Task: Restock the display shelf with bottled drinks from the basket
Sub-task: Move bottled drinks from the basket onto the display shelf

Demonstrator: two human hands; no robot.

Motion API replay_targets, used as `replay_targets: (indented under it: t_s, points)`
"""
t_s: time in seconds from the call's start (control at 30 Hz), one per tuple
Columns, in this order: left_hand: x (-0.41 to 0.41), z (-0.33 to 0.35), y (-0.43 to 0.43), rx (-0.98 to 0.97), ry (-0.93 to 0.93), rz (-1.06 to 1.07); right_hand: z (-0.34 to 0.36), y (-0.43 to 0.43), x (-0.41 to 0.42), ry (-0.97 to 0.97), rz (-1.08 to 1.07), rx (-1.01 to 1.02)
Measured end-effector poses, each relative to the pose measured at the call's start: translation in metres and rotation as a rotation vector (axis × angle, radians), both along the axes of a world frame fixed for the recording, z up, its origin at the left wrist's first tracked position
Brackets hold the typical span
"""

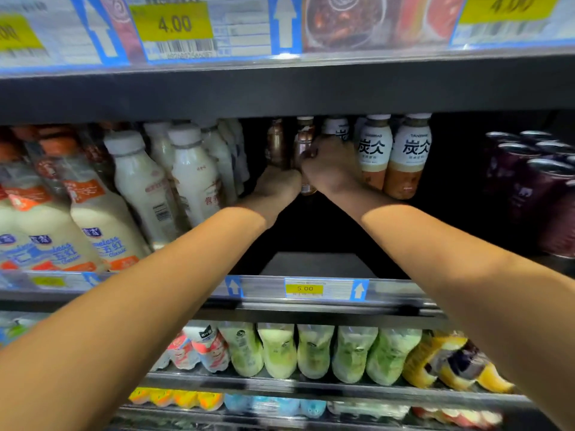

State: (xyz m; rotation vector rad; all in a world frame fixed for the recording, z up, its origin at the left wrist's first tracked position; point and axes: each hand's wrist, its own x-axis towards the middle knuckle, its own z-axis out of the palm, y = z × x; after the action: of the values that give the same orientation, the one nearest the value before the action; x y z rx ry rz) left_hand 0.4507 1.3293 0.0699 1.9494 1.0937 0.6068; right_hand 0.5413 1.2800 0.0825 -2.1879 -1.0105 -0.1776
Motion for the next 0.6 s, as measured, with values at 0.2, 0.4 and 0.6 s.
replay_targets:
  t_s: [0.2, 0.4, 0.6]
  points:
    - [-0.032, 0.022, -0.071, 0.48, 0.18, -0.277, 0.033, -0.128, -0.037, -0.272, 0.011, -0.238]
    - [-0.04, 0.023, -0.187, 0.85, -0.085, -0.522, 0.014, -0.274, -0.074, -0.524, -0.281, -0.307]
    - [-0.008, -0.025, -0.312, 0.929, -0.136, -0.956, -0.016, -0.413, -0.103, -0.092, -0.74, -0.667]
